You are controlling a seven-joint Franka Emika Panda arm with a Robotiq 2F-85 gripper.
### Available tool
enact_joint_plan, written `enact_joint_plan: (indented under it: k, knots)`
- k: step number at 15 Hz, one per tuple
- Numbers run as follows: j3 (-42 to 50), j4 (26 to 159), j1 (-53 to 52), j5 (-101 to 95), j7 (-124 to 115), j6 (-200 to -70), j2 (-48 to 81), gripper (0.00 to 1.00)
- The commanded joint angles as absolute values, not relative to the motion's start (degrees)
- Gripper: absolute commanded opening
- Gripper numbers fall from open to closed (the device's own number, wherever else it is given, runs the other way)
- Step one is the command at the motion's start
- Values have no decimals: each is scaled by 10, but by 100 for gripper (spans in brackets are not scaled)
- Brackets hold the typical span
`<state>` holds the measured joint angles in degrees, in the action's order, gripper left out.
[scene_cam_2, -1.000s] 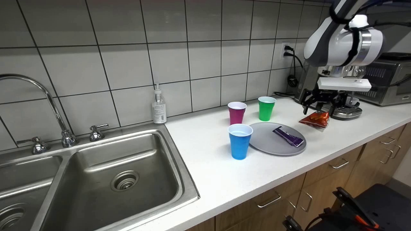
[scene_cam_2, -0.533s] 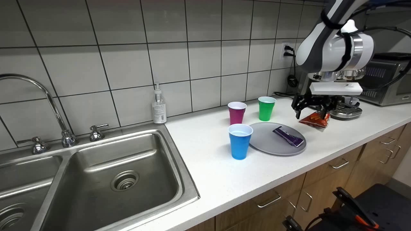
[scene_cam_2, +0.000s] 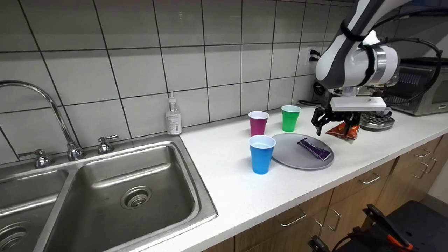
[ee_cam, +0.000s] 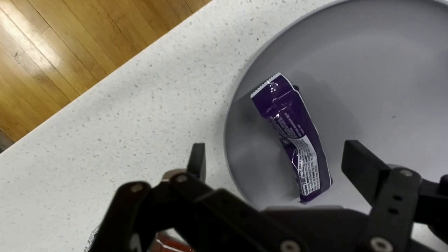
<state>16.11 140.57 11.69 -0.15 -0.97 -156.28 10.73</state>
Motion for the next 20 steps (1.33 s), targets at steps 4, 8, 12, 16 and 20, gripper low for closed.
enact_joint_plan:
  k: [4, 8, 12, 16, 20]
  knots:
    - [162, 1398, 117, -15, -29, -1585, 140, 100]
    - [159, 1391, 115, -11, -29, -1586, 158, 100]
    - [150, 1364, 105, -7, -37, -1580, 183, 100]
    - [142, 1335, 91, -6, -48, -1577, 208, 100]
    - [146, 1312, 82, -9, -59, -1574, 230, 100]
